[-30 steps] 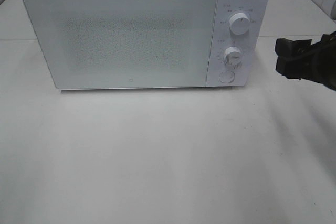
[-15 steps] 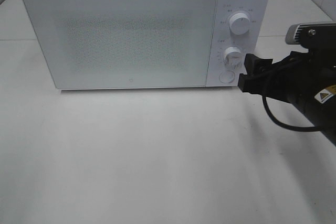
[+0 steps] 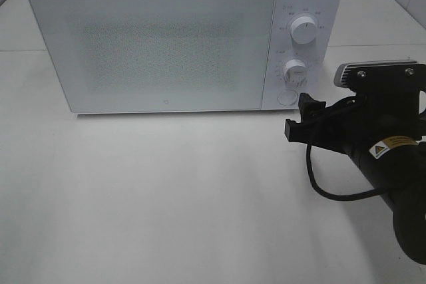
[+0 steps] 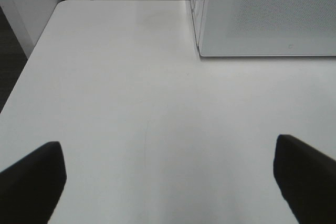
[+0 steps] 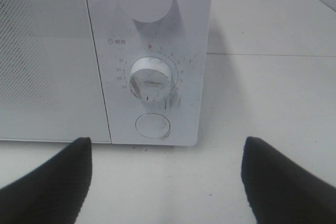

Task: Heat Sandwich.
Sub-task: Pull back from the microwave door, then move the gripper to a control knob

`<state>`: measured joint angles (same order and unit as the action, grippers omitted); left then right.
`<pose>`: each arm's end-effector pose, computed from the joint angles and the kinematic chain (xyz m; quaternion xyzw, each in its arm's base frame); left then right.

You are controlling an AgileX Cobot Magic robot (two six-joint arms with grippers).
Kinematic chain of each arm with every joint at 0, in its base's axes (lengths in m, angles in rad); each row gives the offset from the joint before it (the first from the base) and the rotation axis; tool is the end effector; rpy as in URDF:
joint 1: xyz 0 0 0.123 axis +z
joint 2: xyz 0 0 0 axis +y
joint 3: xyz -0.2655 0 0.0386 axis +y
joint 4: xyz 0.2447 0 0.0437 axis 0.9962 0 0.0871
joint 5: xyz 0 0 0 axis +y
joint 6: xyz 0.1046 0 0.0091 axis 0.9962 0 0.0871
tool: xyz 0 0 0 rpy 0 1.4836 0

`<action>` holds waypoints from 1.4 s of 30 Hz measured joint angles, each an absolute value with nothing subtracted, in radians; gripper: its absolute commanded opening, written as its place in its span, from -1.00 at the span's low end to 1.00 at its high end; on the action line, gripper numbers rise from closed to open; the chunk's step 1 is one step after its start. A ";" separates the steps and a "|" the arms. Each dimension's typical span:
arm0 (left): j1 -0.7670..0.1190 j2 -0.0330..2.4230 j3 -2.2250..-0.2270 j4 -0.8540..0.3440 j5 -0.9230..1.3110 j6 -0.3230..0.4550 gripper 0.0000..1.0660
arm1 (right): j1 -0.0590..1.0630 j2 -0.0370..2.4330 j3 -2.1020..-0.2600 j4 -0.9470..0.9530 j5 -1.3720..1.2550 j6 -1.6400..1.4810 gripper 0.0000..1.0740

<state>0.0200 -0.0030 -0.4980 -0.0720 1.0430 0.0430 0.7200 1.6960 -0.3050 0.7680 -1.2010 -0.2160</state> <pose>0.0223 -0.0061 0.2707 0.0108 0.8477 -0.0193 0.5300 0.2224 0.1046 0.1306 -0.0120 0.7653 -0.0085 0.6435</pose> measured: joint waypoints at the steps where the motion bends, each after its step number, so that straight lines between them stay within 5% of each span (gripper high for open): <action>1: 0.020 -0.003 -0.498 -0.072 1.043 0.043 0.95 | 0.720 1.696 -0.305 0.768 -1.201 -0.216 0.42; 42: 0.020 -0.003 -0.498 -0.072 1.043 0.043 0.95 | 0.619 1.907 -0.588 0.703 -1.168 -0.233 0.42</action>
<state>0.0200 -0.0030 -0.4980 -0.0720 1.0430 0.0430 0.6190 1.9070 -0.5880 0.7030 -1.1680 -0.2330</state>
